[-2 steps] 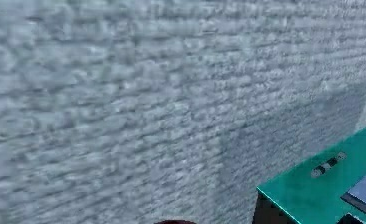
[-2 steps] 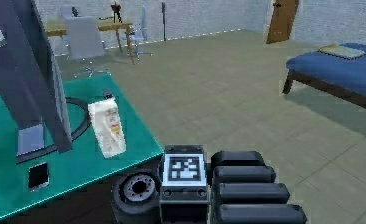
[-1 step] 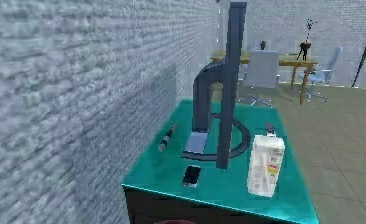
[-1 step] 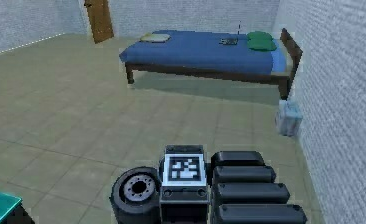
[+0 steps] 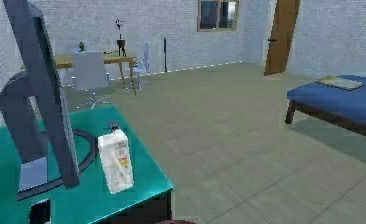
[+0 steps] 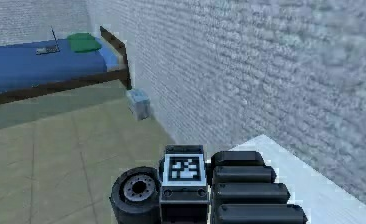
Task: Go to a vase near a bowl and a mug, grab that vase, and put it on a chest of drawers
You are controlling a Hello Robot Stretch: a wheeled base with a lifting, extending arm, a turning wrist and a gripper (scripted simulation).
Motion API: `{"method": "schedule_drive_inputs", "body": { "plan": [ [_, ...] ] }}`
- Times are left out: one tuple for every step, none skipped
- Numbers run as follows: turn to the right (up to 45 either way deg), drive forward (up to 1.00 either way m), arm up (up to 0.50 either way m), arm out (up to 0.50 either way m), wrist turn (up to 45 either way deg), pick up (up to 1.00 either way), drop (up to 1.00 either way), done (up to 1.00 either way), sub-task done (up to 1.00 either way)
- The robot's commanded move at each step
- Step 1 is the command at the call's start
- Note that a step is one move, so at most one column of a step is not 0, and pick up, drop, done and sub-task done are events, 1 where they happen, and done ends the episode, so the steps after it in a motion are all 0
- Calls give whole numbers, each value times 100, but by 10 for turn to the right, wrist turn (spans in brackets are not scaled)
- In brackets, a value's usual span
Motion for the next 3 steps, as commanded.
{"method": "schedule_drive_inputs", "body": {
  "plan": [
    [-450, 0, 0, 0, 0, 0, 0, 0, 0],
    [-450, 0, 0, 0, 0, 0, 0, 0, 0],
    [-450, 0, 0, 0, 0, 0, 0, 0, 0]
  ]
}}
